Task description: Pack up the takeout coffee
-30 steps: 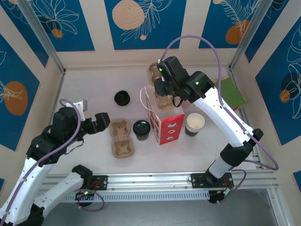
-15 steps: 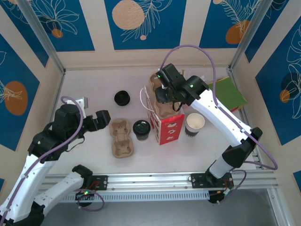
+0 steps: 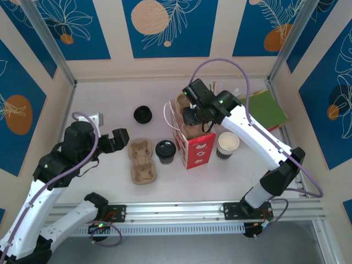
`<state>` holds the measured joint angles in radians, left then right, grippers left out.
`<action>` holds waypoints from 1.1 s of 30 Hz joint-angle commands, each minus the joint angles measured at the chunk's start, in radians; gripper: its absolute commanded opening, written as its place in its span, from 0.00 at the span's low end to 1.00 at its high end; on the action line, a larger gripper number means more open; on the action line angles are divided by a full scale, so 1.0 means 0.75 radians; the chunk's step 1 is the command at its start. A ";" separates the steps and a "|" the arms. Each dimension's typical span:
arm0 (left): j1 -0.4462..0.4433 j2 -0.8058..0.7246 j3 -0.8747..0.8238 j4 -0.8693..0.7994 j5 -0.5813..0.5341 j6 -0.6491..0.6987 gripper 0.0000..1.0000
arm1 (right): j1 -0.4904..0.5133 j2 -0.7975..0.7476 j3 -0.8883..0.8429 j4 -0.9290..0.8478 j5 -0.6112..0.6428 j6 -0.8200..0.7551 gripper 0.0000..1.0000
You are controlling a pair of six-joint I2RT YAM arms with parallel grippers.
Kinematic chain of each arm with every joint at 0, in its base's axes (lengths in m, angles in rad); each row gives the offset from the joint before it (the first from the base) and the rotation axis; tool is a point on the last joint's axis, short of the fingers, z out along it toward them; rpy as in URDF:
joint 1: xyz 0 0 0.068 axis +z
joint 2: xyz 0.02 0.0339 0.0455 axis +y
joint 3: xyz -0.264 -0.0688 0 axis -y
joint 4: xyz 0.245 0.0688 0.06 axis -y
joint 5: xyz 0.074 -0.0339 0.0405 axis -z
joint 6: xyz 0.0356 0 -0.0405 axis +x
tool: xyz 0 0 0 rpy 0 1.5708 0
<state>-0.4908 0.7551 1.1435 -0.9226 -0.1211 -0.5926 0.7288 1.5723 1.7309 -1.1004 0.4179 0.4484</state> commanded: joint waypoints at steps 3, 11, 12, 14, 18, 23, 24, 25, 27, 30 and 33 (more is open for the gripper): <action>0.012 -0.007 0.014 0.007 -0.027 0.025 1.00 | -0.016 0.027 0.003 -0.085 -0.052 0.040 0.34; 0.012 -0.016 -0.002 0.011 -0.029 0.026 1.00 | -0.033 0.086 0.013 -0.143 -0.090 0.050 0.34; 0.011 -0.016 -0.003 0.013 -0.031 0.027 1.00 | -0.033 0.093 0.019 -0.149 -0.093 0.049 0.34; 0.011 -0.014 -0.003 0.015 -0.031 0.027 1.00 | -0.036 0.114 0.037 -0.166 -0.104 0.048 0.34; 0.012 -0.013 -0.006 0.017 -0.031 0.030 1.00 | -0.039 0.170 0.078 -0.218 -0.109 0.048 0.34; 0.012 -0.017 -0.011 0.015 -0.033 0.027 1.00 | -0.047 0.231 0.122 -0.274 -0.117 0.049 0.34; 0.012 -0.018 -0.013 0.014 -0.034 0.027 1.00 | -0.051 0.241 0.129 -0.286 -0.119 0.049 0.34; 0.012 -0.019 -0.013 0.015 -0.035 0.028 1.00 | -0.056 0.253 0.137 -0.300 -0.123 0.050 0.34; 0.012 -0.019 -0.012 0.015 -0.035 0.027 1.00 | -0.065 0.270 0.149 -0.318 -0.132 0.050 0.34; 0.013 -0.019 -0.013 0.015 -0.039 0.027 1.00 | -0.078 0.293 0.164 -0.344 -0.148 0.047 0.34; 0.011 -0.019 -0.018 0.015 -0.041 0.027 1.00 | -0.084 0.316 0.180 -0.368 -0.158 0.040 0.34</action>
<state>-0.4908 0.7536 1.1393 -0.9222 -0.1333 -0.5922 0.6724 1.7947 1.8275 -1.3224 0.3325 0.4732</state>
